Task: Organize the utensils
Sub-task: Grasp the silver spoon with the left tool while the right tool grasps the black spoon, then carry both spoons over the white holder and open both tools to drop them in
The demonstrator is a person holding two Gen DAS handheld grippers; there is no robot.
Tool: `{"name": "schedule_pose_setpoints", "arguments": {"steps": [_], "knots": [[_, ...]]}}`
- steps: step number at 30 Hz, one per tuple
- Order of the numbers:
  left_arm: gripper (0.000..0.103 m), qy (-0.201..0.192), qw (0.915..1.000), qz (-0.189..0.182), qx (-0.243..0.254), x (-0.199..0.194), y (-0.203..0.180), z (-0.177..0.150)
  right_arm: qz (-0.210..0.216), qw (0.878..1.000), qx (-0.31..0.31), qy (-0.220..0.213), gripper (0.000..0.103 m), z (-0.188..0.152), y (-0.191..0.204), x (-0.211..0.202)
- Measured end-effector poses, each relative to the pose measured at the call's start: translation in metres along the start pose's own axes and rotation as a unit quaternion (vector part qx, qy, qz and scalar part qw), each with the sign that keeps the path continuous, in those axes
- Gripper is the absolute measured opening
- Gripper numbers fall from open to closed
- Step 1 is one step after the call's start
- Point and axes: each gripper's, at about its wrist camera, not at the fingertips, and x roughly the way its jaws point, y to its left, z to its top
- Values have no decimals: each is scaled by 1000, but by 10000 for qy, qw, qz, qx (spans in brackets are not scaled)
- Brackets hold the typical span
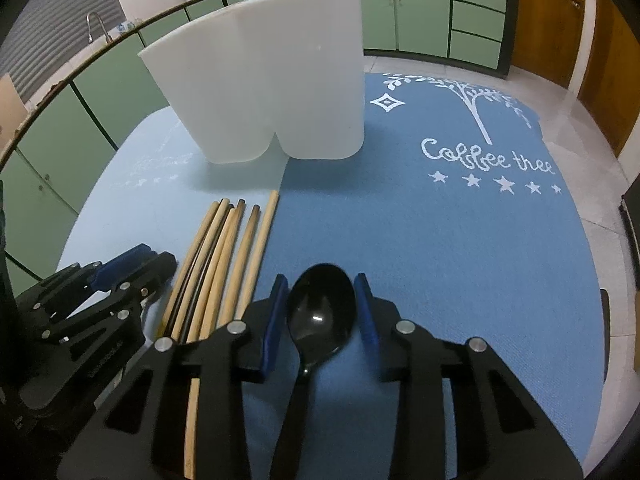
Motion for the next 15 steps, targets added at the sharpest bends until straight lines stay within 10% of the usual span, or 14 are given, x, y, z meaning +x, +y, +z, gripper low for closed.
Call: {"name": "schedule_pose_setpoints", "arguments": {"steps": [15], "knots": [[27, -1056, 9942, -7, -220, -68, 9, -2, 478, 9935, -10, -1034, 32, 5, -16, -65]]}}
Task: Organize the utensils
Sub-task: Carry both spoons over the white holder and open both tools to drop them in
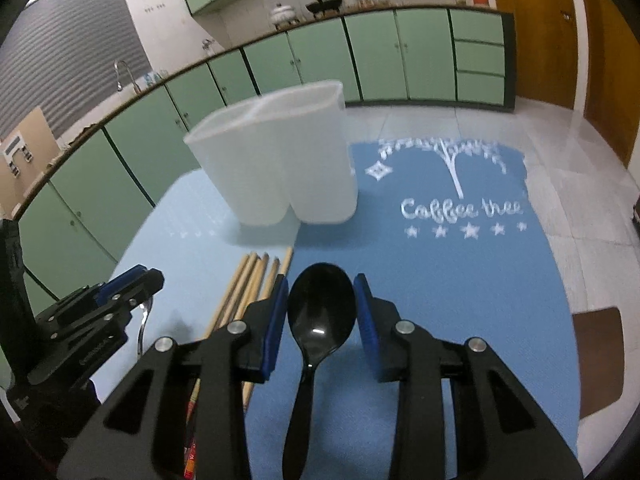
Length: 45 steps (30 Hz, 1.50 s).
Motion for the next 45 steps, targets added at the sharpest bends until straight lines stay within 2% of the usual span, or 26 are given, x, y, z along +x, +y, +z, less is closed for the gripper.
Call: {"name": "schedule_pose_setpoints", "arguments": {"steps": [6, 12, 20, 27, 33, 39, 45], "knots": [[27, -423, 9991, -20, -44, -18, 6, 17, 142, 9986, -155, -494, 32, 22, 6, -17], [27, -952, 9953, -131, -130, -39, 13, 50, 222, 9948, -144, -985, 32, 54, 4, -22], [27, -1832, 9825, -293, -171, -69, 17, 109, 271, 9840, -287, -1738, 32, 110, 8, -22], [27, -2282, 9729, -375, -36, -61, 9, 164, 241, 9739, -253, -2241, 32, 163, 4, -6], [27, -2316, 9717, -465, -91, -26, 3, 194, -102, 9695, -329, -2426, 32, 187, -3, 25], [27, -1965, 9792, -492, -95, 21, -2, 187, -454, 9693, -427, -2378, 32, 191, -10, 64], [27, -1529, 9867, -535, -112, 53, -1, 172, -348, 9764, -390, -2097, 36, 171, -16, 85]]}}
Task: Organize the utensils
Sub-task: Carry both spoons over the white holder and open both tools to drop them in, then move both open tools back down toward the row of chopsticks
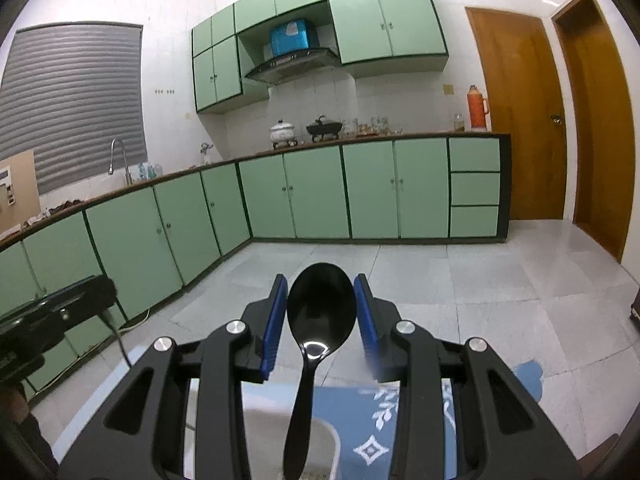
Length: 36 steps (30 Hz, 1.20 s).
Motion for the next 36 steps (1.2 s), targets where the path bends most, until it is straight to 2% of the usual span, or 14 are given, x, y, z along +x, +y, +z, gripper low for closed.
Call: {"name": "schedule_pose_setpoints", "arguments": {"steps": [2, 6, 9, 12, 15, 17, 24, 30, 36], "knots": [[27, 88, 10000, -5, 13, 0, 1, -7, 65, 9999, 124, 80, 46, -5, -3, -3], [31, 97, 9999, 8, 34, -9, 0, -11, 87, 9995, 298, 107, 48, -10, -6, -21], [37, 95, 9999, 21, 68, -21, -2, -12, 50, 9989, 453, 134, 56, -11, -10, -43], [47, 95, 9999, 44, 131, -46, -6, -15, 32, 9983, 546, 211, 62, -16, -12, -74], [51, 188, 9996, 47, 208, -67, -11, -24, 1, 9973, 638, 354, 73, -30, -11, -107], [53, 312, 9992, 52, 243, -87, -11, -39, 22, 9966, 657, 488, 74, -43, -9, -125], [61, 1114, 9933, 143, 268, -132, -7, -108, -32, 9876, 646, 1429, 85, -112, 15, -186], [62, 1908, 9809, 201, 332, -156, -6, -167, -22, 9770, 620, 2040, 86, -155, 34, -218], [62, 2285, 9726, 227, 354, -176, -8, -208, -7, 9690, 584, 2402, 86, -193, 47, -248]]}}
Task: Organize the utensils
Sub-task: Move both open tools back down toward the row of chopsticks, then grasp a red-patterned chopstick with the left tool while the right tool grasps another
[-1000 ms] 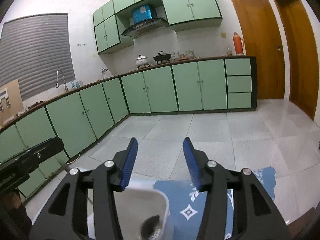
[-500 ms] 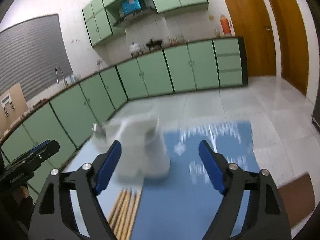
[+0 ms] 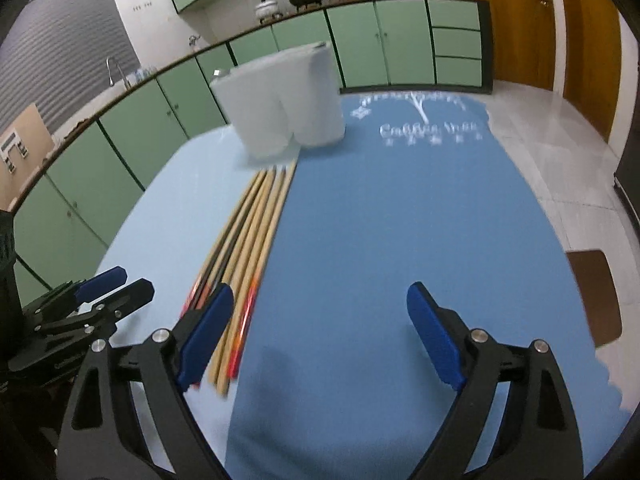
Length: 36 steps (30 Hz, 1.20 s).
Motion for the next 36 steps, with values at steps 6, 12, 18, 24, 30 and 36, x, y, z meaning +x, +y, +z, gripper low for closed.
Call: {"name": "schedule_pose_setpoints", "arguments": {"steps": [6, 12, 18, 24, 30, 36], "knots": [[62, 157, 9999, 19, -3, -4, -4, -25, 0, 9998, -122, 149, 86, -24, 12, -2], [62, 202, 9997, 22, 118, -9, -9, -42, -28, 9999, -134, 89, 86, -27, 14, -9], [63, 202, 9996, 130, 135, -5, -9, -45, -90, 9997, -194, 69, 86, -27, 12, -9], [63, 140, 9997, 224, 8, -6, 2, -45, -114, 9992, -373, 112, 83, -33, 21, -6], [52, 83, 9997, 210, 66, -2, -7, -44, -140, 9983, -518, 219, 72, -41, 29, 5], [47, 65, 9999, 142, 56, -2, -4, -43, -342, 9967, -722, 145, 71, -38, 36, 14]]}}
